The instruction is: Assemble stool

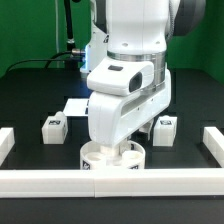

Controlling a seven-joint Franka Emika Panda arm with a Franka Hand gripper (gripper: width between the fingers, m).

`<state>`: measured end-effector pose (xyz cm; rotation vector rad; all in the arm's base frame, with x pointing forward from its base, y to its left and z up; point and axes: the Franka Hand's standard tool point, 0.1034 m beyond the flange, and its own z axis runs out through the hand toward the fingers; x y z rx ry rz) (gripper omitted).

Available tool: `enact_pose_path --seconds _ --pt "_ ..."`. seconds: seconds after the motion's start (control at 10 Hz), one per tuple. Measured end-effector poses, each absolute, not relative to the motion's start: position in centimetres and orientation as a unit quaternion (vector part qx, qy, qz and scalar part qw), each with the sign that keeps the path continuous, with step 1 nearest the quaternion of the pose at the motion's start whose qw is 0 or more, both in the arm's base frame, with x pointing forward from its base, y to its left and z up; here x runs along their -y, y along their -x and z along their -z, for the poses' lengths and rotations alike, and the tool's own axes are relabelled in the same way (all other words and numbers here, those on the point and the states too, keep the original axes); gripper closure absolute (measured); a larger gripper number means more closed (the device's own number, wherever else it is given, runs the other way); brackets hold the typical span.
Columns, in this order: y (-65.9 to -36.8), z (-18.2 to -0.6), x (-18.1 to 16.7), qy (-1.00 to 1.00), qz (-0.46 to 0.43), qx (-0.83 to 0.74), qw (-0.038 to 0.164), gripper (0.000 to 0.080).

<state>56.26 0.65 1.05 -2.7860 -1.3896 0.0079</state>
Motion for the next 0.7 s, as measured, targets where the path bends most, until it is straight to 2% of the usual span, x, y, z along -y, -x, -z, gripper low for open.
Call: enact_pose_path --seconds 0.1,0.2,0.3,0.4,0.7 --pt "-56.26 -1.04 -0.66 0.895 -0.003 0.446 0.014 0.058" --pt "-56.25 -1.04 -0.66 0.895 -0.003 0.446 0.014 0.0709" --pt "-56.28 -1.06 -0.66 0.895 -0.002 0.446 0.014 0.0709" --pt "-56.28 -1.07 -0.66 0.895 -0.002 0.446 0.014 0.0771" --pt "-56.28 -1.07 -0.66 0.895 -0.002 0.446 0.014 0.0771"
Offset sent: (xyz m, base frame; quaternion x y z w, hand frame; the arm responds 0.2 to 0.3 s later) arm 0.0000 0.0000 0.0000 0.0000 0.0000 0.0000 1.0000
